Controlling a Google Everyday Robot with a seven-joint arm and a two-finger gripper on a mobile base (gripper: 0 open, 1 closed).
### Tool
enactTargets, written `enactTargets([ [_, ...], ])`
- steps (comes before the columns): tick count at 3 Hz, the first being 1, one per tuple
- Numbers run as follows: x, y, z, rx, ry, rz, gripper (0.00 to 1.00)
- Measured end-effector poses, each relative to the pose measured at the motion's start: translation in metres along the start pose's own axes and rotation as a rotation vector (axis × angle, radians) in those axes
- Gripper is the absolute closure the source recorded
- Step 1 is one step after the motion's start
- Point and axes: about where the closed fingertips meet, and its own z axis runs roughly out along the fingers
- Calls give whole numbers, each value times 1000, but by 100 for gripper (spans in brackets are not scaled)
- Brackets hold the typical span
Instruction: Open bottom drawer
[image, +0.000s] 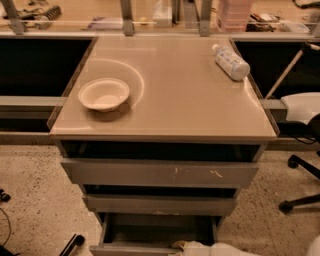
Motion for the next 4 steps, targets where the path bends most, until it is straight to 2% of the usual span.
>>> enactTargets([
  [3, 6, 9, -11, 16, -8, 0, 100],
  [4, 11, 16, -14, 40, -3, -2, 100],
])
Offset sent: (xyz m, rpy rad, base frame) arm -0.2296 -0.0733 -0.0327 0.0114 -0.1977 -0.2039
